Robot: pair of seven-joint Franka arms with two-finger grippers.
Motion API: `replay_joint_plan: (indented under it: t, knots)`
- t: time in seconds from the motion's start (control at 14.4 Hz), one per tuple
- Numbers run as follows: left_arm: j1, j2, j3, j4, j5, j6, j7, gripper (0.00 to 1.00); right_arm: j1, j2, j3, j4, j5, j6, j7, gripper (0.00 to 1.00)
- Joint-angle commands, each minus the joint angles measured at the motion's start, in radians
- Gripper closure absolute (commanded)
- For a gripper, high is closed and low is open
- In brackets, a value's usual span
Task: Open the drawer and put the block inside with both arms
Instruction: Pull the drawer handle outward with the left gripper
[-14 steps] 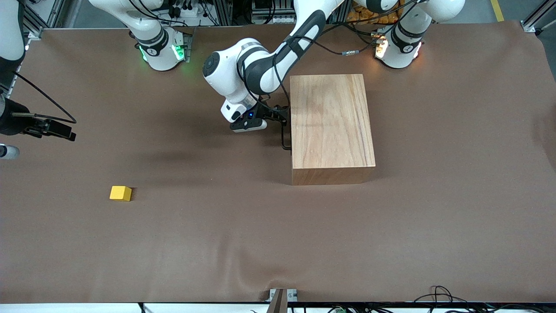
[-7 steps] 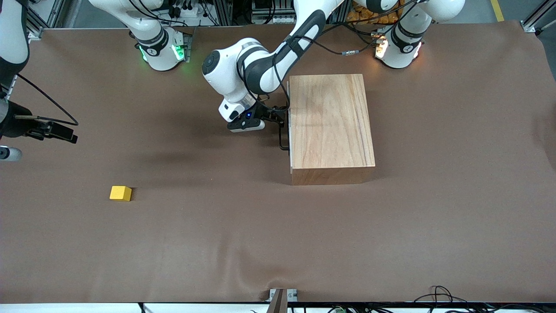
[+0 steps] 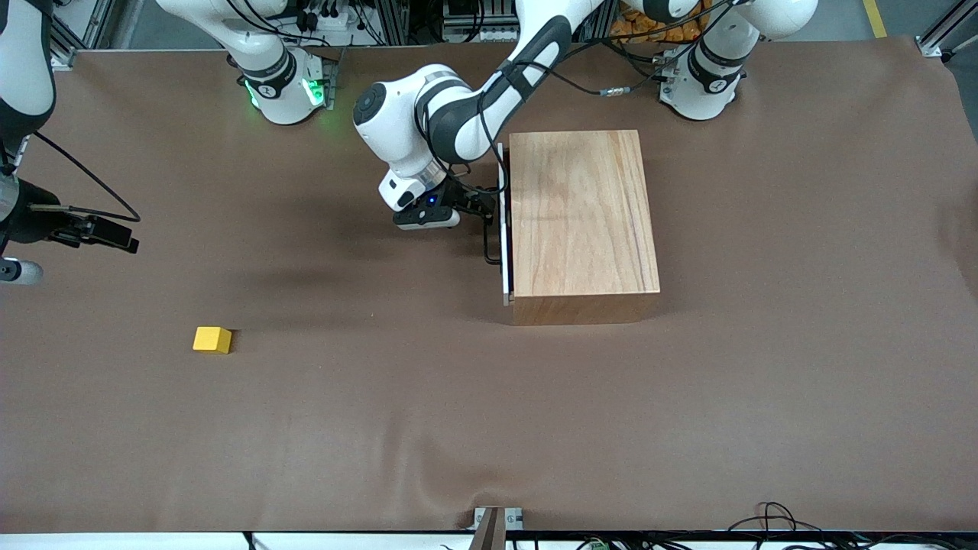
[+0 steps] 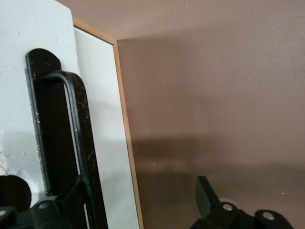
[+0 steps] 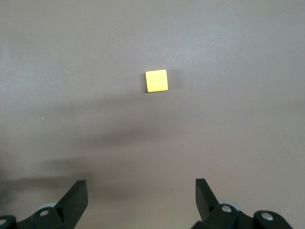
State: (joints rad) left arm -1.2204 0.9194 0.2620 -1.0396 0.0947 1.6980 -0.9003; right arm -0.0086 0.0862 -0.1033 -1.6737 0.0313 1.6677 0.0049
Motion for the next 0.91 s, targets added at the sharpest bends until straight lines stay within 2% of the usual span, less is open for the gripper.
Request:
replay_joint_plan:
  t: [0.0, 0.84]
  knots:
    - [-0.002, 0.015, -0.009, 0.027, 0.025, 0.049, 0.017, 0.00, -0.014, -0.014, 0.013, -0.009, -0.005, 0.006, -0.009, 0.00]
    - [-0.013, 0.018, -0.023, 0.030, 0.025, 0.129, 0.018, 0.00, -0.011, -0.034, 0.017, 0.024, -0.002, -0.032, -0.009, 0.00]
